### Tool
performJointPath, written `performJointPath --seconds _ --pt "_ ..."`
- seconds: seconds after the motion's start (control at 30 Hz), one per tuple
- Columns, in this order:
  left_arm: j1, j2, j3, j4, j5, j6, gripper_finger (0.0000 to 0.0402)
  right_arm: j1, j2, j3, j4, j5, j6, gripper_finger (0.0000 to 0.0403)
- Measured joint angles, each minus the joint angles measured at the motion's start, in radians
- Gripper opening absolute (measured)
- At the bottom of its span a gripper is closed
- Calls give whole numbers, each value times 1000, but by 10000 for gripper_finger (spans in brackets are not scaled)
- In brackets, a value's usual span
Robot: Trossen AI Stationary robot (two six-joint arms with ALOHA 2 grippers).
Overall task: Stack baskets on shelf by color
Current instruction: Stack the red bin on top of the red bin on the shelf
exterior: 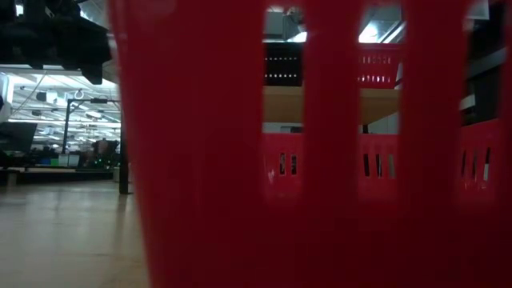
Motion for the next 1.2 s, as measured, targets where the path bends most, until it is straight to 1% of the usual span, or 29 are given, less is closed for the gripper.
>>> performJointPath --seconds 0.07,0.13,0.2,0.27,0.4,0.47,0.63,0.8,0.93,1.03,1.2 --pt "0 0 0 0 0 0 50 30 0 -92 132 59 76 127" --pt "0 0 0 0 0 0 50 52 0 -176 268 91 129 127" --pt "0 0 0 0 0 0 50 74 0 -247 365 118 167 127" --pt "0 0 0 0 0 0 50 93 0 -300 420 147 188 127" --pt "0 0 0 0 0 0 50 111 0 -369 421 240 240 127" --pt "0 0 0 0 0 0 50 111 0 -400 422 255 264 127" --pt "0 0 0 0 0 0 50 112 0 -481 431 268 342 127" --pt "0 0 0 0 0 0 50 110 0 -531 515 271 357 127" --pt "0 0 0 0 0 0 50 111 5 -546 537 268 358 127" --pt "0 0 0 0 0 0 50 111 34 -547 548 241 361 127" --pt "0 0 0 0 0 0 50 111 73 -546 582 243 374 127"
